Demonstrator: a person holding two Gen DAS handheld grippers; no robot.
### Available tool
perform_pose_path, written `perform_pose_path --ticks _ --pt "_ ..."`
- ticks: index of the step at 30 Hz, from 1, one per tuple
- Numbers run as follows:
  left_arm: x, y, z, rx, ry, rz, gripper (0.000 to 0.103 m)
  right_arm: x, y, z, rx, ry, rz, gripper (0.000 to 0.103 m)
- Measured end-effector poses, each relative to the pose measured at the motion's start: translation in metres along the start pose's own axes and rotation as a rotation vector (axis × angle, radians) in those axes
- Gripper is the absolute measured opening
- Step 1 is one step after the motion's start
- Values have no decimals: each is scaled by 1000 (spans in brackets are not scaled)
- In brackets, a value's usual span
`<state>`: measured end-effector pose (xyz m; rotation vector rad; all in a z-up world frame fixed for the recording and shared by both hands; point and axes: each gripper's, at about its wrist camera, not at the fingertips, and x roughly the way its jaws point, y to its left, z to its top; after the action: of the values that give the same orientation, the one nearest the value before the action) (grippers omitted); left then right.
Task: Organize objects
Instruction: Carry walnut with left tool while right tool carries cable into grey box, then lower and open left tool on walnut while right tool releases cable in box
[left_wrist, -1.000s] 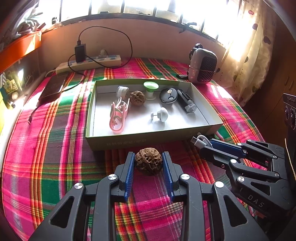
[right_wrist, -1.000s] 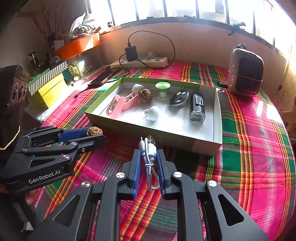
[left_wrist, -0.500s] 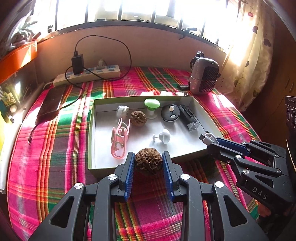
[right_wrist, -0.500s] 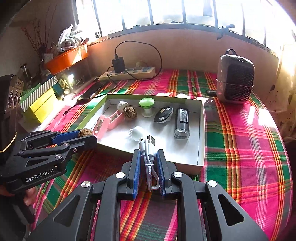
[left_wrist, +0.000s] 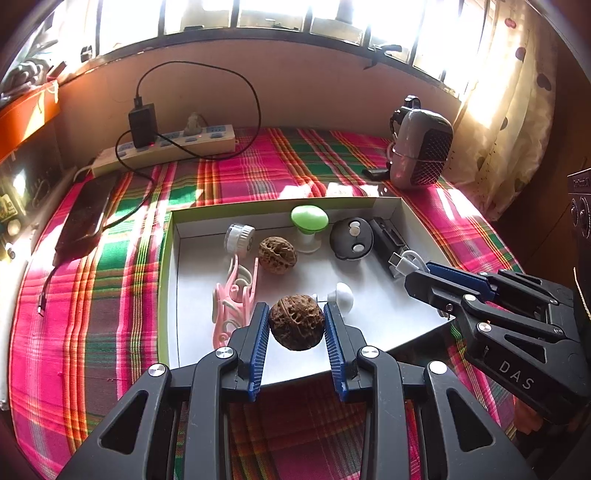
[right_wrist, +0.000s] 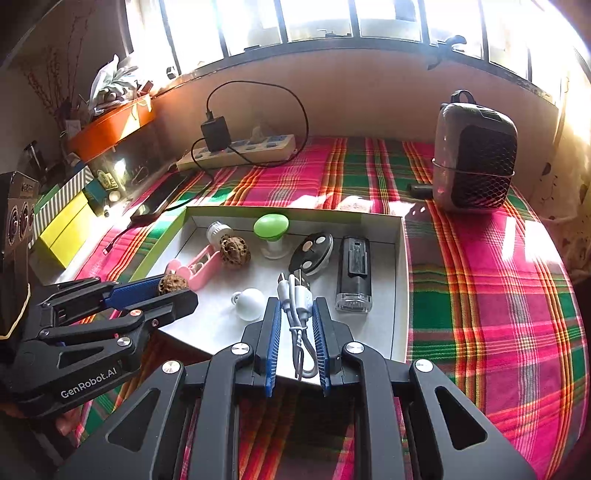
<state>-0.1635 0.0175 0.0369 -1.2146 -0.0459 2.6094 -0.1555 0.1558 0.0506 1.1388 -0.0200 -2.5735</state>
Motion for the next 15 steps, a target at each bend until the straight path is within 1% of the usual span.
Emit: perform_pose_path --ticks 12,15 --pt "24 2 3 5 41 7 28 33 -4 6 -5 69 14 18" --pt "28 3 3 4 49 12 28 38 -4 6 -10 84 0 19"
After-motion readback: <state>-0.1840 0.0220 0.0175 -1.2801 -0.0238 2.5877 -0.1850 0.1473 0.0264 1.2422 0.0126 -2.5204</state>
